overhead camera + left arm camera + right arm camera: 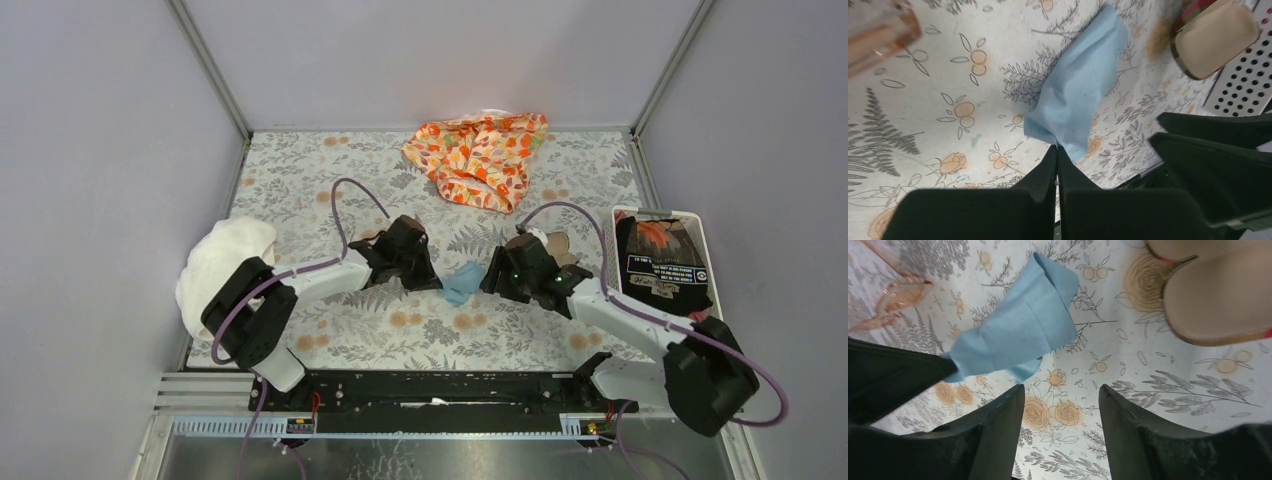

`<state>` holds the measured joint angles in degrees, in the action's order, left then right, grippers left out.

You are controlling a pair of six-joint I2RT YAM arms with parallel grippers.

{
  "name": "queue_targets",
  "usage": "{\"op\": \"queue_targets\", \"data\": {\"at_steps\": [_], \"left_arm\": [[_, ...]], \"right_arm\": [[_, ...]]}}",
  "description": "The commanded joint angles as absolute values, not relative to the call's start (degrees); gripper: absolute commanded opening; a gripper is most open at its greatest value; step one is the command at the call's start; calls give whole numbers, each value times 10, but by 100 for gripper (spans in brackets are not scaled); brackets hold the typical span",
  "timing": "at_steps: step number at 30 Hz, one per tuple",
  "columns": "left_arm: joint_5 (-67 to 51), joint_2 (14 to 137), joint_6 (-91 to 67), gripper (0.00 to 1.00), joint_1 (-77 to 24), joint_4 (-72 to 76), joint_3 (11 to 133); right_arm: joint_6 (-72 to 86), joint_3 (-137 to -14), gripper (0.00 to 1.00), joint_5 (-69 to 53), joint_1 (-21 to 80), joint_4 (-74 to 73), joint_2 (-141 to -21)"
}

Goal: Organize the sunglasses
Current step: Adjust the glasses cleaning cloth at the center of the board.

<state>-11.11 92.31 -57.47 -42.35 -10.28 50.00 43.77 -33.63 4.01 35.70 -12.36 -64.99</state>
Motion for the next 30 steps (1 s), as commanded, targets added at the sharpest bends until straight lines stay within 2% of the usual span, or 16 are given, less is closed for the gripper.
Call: {"op": "queue_targets", "data": {"at_steps": [1,9,18,22,27,30], "left_arm": [[-110,904,-556,0,-410,-104,499],[-128,916,-548,0,-410,-106,507],[-131,920,-543,0,-409,-106,508],[-133,920,-542,0,-410,-105,508],[-132,917,-541,0,-410,-104,507],[-131,914,-534,0,-410,-106,509]], "right_arm": [[442,-381,60,53,384,-85,-723],[445,-423,49,61,388,-66,-850],[465,-429,39,100,388,-60,-900],[461,-436,26,100,388,-60,-918],[462,-431,1,99,388,-59,-911],[459,-433,0,101,388,-68,-891]]}}
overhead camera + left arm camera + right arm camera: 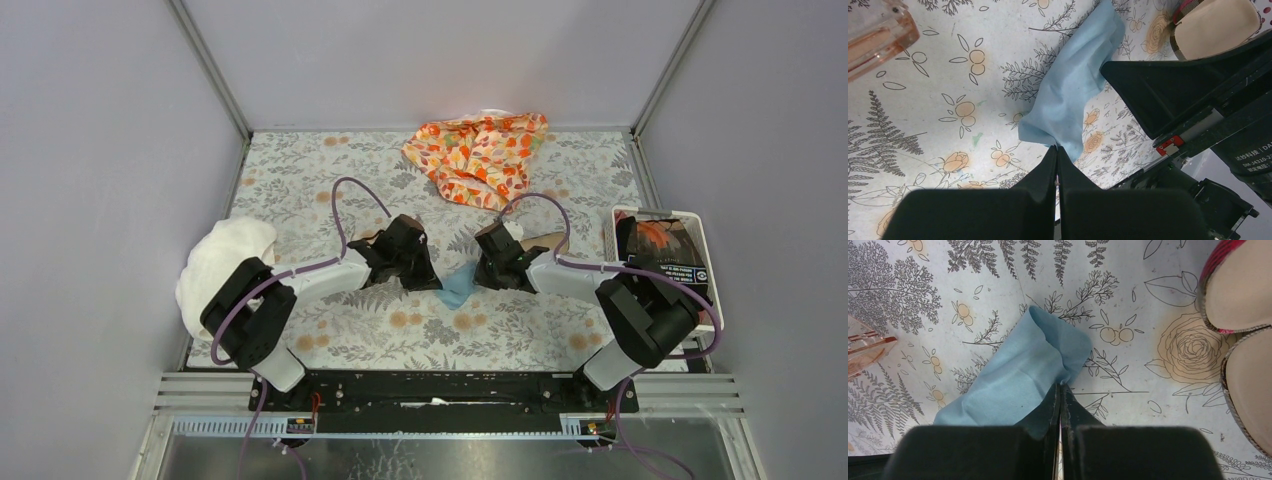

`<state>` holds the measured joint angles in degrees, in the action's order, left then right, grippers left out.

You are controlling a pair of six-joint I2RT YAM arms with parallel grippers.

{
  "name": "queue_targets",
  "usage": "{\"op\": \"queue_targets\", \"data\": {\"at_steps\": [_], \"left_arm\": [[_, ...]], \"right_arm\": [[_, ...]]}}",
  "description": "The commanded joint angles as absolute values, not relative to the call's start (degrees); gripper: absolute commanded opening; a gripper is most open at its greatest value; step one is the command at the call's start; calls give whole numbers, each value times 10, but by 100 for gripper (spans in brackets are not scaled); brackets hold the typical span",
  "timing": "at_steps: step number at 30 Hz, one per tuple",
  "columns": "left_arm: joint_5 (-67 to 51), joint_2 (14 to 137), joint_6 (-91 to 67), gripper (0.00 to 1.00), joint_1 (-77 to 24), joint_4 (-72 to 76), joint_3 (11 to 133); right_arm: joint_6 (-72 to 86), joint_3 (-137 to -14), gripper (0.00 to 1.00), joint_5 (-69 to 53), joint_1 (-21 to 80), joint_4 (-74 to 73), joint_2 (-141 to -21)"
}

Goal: Organize the sunglasses
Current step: Adjust the glasses cleaning cloth at the center of the board.

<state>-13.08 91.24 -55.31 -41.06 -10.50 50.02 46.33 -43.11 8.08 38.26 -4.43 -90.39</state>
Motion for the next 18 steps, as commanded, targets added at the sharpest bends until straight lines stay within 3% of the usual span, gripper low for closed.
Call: {"op": "queue_targets", "data": {"at_steps": [1,7,18], "left_arm": [[-131,914,-527,0,-409,-108,514],[-151,944,-462,0,-384,-157,593],[-158,1001,-379,0,-318,-210,757]], "right_arm": [[458,-436,0,102,388,-73,-882],[427,-486,0,137,387,-111,-844],[384,-629,0,154,348,-138,-886]]}}
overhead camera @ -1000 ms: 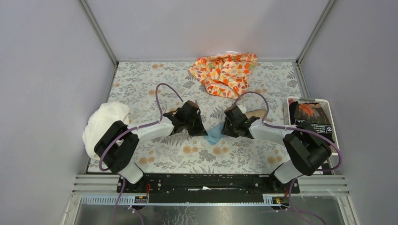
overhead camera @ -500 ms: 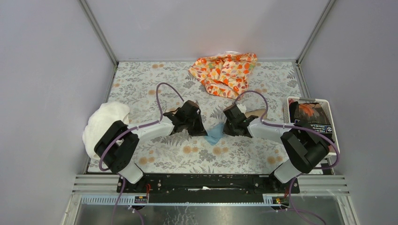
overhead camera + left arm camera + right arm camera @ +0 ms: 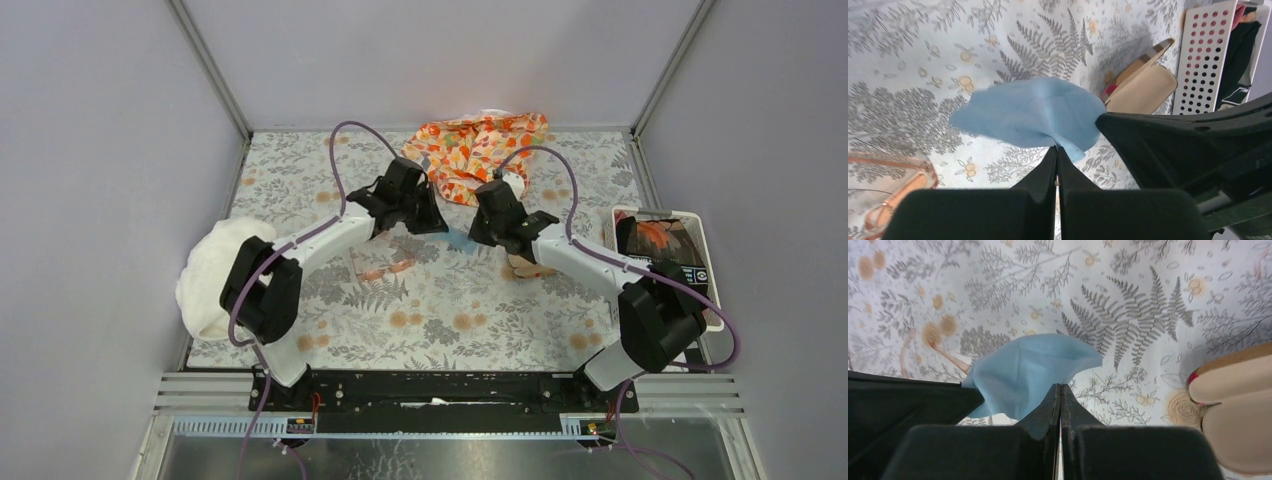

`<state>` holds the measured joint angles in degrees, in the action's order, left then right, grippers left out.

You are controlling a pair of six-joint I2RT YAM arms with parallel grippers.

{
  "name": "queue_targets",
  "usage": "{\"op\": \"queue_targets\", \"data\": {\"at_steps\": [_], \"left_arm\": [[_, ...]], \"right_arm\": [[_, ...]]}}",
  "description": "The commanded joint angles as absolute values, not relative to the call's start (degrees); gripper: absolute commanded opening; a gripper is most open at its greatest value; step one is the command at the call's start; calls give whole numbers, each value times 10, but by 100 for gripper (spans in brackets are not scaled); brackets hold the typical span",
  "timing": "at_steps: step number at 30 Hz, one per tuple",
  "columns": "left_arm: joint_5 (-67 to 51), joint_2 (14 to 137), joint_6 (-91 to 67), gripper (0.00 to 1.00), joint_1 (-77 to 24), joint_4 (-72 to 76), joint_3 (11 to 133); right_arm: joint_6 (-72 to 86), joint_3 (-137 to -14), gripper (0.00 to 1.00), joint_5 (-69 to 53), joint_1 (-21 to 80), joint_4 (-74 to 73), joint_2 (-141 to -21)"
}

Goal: Organize the sunglasses
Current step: Adjust the glasses cleaning cloth at the center of the board.

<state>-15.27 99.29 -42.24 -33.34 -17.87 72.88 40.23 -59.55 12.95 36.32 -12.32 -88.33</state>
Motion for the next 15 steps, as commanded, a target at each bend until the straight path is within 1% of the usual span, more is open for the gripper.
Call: {"op": "queue_targets", "data": {"at_steps": [1,6,11,15], "left_arm": [[-159,997,-378,0,-315,-203,751],[-195,969,-372,0,-312,-139,658],[-187,939,-393,0,-334,-97,538],[-188,927,-414,0,-378,-89,484]], "right_arm": [[385,-630,0,156,347,-138,-883],[393,-586,0,141,346,-131,-865],[461,-440,0,93,366,-69,-806],[512,-372,0,82,396,-60,-782]]}}
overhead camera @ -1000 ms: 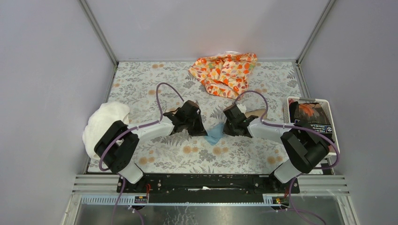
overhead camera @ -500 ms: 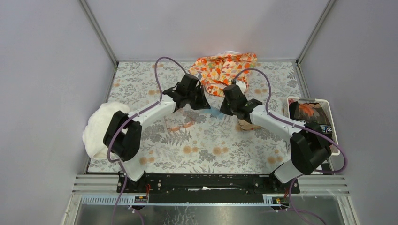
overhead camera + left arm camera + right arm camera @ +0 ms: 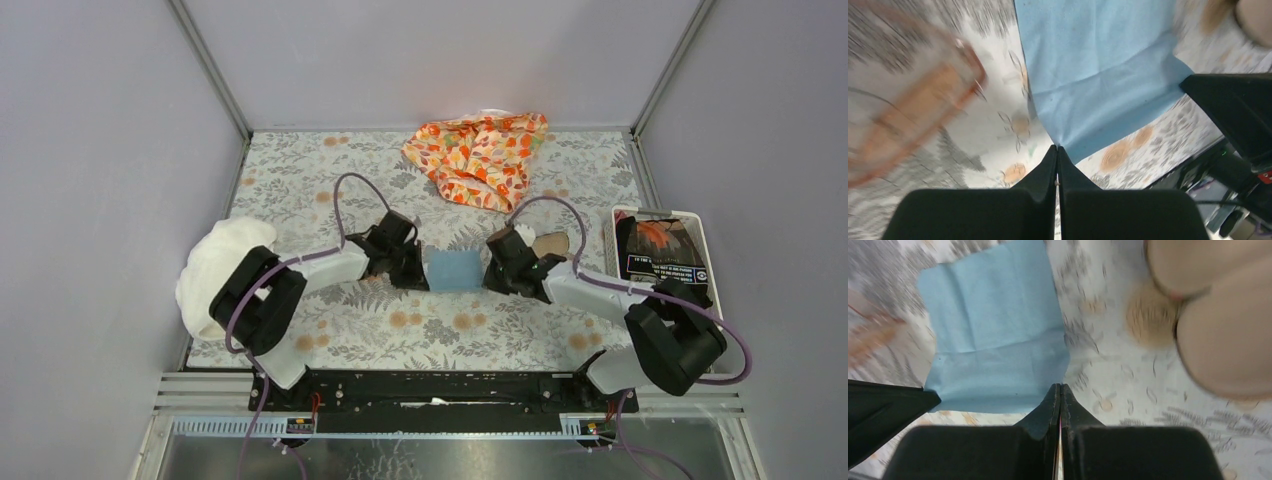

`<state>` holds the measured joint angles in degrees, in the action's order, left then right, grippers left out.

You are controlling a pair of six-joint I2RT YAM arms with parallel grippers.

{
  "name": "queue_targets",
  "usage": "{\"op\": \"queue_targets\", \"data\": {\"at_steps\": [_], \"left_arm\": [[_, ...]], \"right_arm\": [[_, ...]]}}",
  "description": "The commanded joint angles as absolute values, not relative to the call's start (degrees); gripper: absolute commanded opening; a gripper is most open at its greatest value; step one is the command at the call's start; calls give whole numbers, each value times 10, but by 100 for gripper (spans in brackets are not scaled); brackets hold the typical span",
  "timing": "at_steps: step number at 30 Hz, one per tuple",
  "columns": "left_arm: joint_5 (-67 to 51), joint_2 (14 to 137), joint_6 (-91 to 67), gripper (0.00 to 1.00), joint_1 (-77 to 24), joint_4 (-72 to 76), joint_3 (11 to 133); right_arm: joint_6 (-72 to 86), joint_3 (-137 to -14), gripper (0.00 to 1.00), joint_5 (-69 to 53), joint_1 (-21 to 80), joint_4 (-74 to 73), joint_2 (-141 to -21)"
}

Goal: Organize the sunglasses
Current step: Adjust the glasses cleaning cloth at the center of the board, then move the sunglasses to the center of the board.

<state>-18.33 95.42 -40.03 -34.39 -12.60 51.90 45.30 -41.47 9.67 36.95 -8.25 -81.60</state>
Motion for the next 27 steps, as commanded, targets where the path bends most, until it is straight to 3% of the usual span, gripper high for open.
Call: {"op": "queue_targets", "data": {"at_steps": [1,5,6,10,12,15,20,27], "left_arm": [[-188,923,-422,0,-385,-89,476],[-195,903,-441,0,-399,-92,452],[-195,898,-444,5,-402,-97,450],[-182,872,-449,43,-403,-145,451],[-164,861,-438,50,-403,-181,467],[-115,853,-413,54,-403,-228,505],[-74,910,-404,56,-386,-237,576],[-76,1012,-417,54,-373,-184,640]], "right_arm": [[521,-360,0,81,404,-62,-777],[545,-324,0,91,424,-72,-730],[547,-322,0,94,425,-81,-719],[531,-327,10,106,427,-124,-683],[514,-338,20,116,427,-147,-677],[485,-362,25,134,427,-171,-680],[455,-416,41,170,427,-194,-707],[449,-433,42,156,427,-162,-740]]}}
